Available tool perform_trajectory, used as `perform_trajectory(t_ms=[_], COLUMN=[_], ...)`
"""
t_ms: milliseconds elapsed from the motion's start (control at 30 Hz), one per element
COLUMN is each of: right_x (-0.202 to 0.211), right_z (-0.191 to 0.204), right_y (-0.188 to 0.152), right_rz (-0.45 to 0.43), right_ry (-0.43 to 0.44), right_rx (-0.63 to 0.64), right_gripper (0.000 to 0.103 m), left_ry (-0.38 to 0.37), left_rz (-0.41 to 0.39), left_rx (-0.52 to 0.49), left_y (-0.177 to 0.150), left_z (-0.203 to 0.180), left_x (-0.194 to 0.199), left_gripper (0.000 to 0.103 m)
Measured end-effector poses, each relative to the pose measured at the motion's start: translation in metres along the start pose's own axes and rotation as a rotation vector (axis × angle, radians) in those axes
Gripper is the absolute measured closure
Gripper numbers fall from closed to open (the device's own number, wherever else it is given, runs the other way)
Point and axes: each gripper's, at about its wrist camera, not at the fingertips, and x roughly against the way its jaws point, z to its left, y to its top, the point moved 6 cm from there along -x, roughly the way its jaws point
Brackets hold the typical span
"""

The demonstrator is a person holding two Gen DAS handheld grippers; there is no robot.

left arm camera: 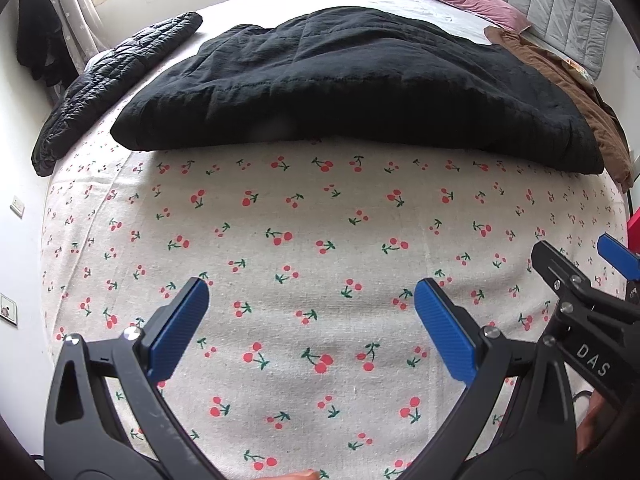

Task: Fold large clothes

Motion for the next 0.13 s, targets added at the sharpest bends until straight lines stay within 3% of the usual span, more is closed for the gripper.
perform_trajectory(t_ms=[133], right_x=[-0.014], right_z=[-0.008], right_y=[-0.004], right_rz=[0.018], right_ry=[-0.016], right_rx=[-0.021], right_gripper=[0.009], left_ry=[0.004], left_rz=[-0.018], left_rx=[0.020], left_y=[-0.001], left_z=[0.002], left_x=[-0.014], left_gripper=[0.001])
